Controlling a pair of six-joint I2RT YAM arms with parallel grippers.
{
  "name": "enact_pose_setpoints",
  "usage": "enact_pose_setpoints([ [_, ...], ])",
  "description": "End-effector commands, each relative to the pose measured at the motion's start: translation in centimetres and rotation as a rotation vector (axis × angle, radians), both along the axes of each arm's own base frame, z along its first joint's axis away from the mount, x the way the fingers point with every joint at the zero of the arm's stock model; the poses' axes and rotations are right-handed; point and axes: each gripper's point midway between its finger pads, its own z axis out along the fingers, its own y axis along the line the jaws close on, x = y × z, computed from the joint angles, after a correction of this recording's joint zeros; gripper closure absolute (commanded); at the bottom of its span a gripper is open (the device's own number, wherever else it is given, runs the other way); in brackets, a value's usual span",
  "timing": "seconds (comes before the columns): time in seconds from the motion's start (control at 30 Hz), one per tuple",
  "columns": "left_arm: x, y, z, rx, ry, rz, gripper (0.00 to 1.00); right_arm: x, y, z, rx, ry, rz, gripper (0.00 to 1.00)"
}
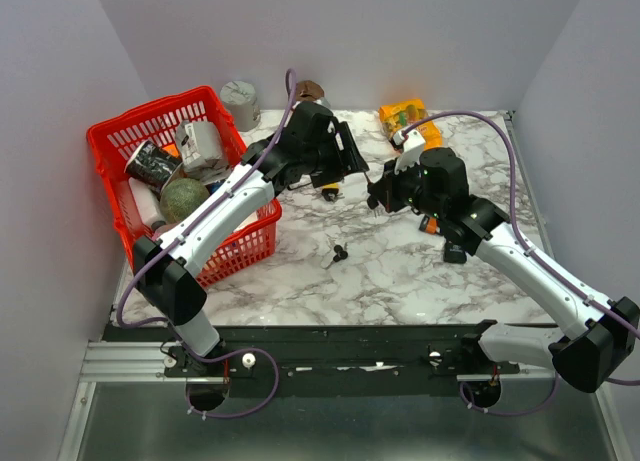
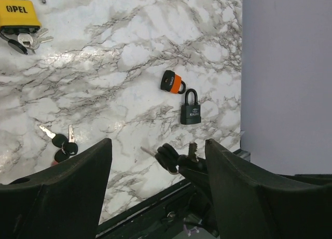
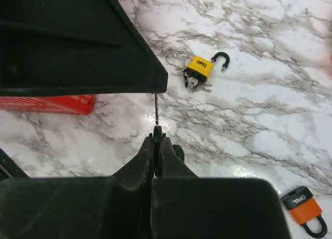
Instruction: Unlock with the key
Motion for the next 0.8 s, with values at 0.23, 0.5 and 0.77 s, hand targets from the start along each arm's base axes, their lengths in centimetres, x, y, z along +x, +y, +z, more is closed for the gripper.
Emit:
enact_pose_setpoints([
  [0.23,0.8,-1.7,-0.9,-0.004,0.015,0.001,0.26,0.1,-0.5,0.9,-0.024,-0.080,-0.007,0.99],
  [0.5,0.5,-2.6,-1.4,-0.017,0.035,-0.036,0.70,0.4,-0.8,0.5,-0.067,-0.094,-0.029,0.99],
  [0.77,0.2,-2.8,-1.6,-0.034,0.038,-0.052,1.00,0.0,-0.4,-0.5,-0.054,-0.048,-0.022,0.87],
])
